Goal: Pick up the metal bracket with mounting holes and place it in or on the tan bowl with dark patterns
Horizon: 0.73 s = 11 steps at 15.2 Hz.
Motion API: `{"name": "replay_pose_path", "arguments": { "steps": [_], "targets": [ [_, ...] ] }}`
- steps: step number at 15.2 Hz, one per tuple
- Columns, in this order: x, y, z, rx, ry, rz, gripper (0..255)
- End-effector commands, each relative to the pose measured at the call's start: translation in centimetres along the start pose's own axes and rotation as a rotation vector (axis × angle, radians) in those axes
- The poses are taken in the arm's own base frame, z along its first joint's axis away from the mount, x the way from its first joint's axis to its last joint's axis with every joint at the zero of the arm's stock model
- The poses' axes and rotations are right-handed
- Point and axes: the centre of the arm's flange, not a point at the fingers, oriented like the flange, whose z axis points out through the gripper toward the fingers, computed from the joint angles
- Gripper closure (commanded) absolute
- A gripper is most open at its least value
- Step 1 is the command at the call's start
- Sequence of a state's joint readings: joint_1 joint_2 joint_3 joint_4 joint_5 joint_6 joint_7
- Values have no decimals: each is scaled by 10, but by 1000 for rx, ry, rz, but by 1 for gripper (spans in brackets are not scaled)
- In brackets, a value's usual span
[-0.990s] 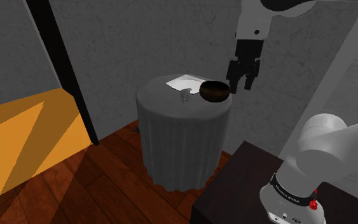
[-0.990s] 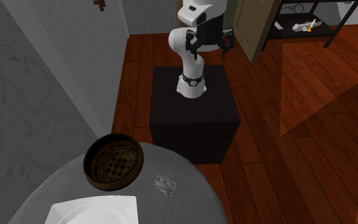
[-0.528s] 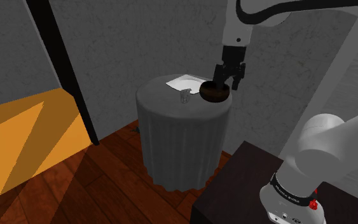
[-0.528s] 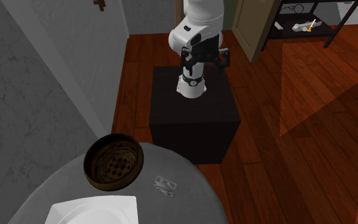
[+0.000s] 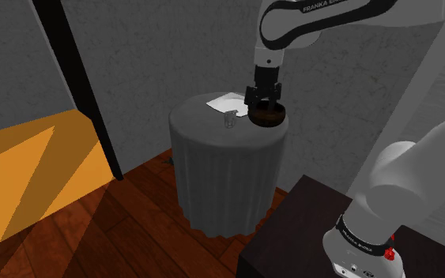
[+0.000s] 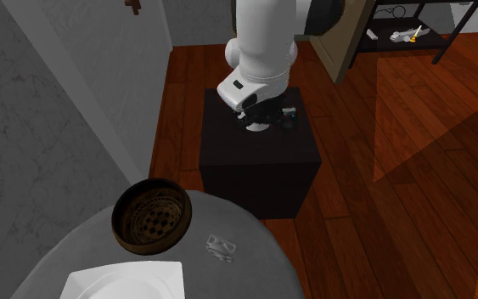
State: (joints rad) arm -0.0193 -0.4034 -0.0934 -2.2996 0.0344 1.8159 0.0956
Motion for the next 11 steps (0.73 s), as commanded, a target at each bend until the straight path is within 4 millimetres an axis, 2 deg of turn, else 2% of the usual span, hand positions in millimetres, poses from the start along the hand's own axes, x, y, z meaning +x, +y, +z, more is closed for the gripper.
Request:
{"name": "replay_pose_path", "arguments": {
  "steps": [1, 11],
  "targets": [
    [25, 6, 8, -10, 10, 7, 0],
    [142, 27, 43, -58, 55, 42, 0]
  ]
}}
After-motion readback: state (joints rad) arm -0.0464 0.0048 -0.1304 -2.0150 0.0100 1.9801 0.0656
